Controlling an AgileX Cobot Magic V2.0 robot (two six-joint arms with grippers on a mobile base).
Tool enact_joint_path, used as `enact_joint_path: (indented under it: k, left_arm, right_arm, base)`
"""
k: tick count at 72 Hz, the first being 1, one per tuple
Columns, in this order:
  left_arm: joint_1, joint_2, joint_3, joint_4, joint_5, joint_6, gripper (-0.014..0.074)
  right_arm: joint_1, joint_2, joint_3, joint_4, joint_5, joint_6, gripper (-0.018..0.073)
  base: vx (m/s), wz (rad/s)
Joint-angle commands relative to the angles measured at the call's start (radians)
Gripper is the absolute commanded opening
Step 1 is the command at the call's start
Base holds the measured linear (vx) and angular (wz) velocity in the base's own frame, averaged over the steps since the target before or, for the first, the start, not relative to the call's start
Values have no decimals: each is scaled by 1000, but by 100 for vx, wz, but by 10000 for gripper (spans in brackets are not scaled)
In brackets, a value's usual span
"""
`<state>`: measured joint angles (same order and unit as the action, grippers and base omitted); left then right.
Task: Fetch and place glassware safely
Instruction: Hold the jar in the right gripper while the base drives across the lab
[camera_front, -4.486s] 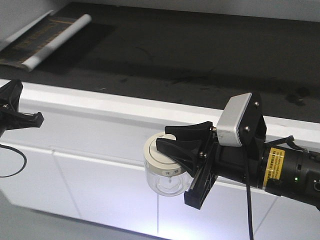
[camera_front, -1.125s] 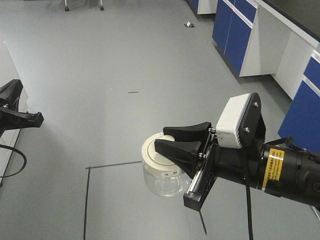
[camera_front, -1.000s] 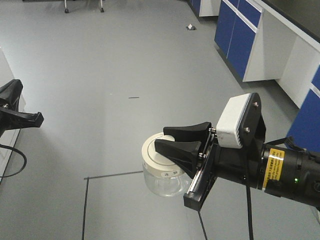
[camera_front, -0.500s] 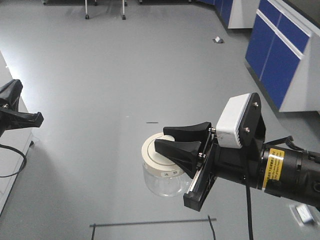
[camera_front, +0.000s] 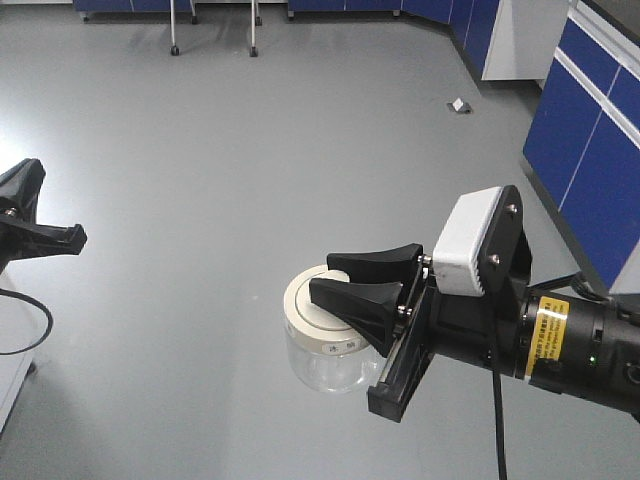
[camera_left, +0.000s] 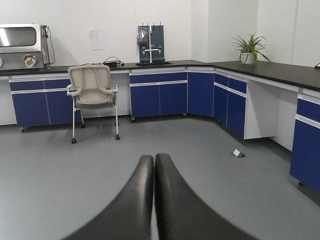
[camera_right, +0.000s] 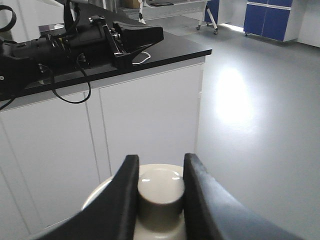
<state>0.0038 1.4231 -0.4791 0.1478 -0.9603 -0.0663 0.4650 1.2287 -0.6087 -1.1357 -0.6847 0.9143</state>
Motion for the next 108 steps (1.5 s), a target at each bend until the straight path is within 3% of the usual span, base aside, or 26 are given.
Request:
enact_joint_path:
  k: [1, 108]
  left_arm:
    - [0, -30, -19, -10, -71, -6, -7]
    - [0, -30, -19, -11, -71, -6, -7]
  right_arm:
    - [-3, -29, -30, 47, -62, -7, -3]
    - [-3, -29, -30, 47, -62, -7, -3]
  base:
    - [58, -3]
    - [62, -1]
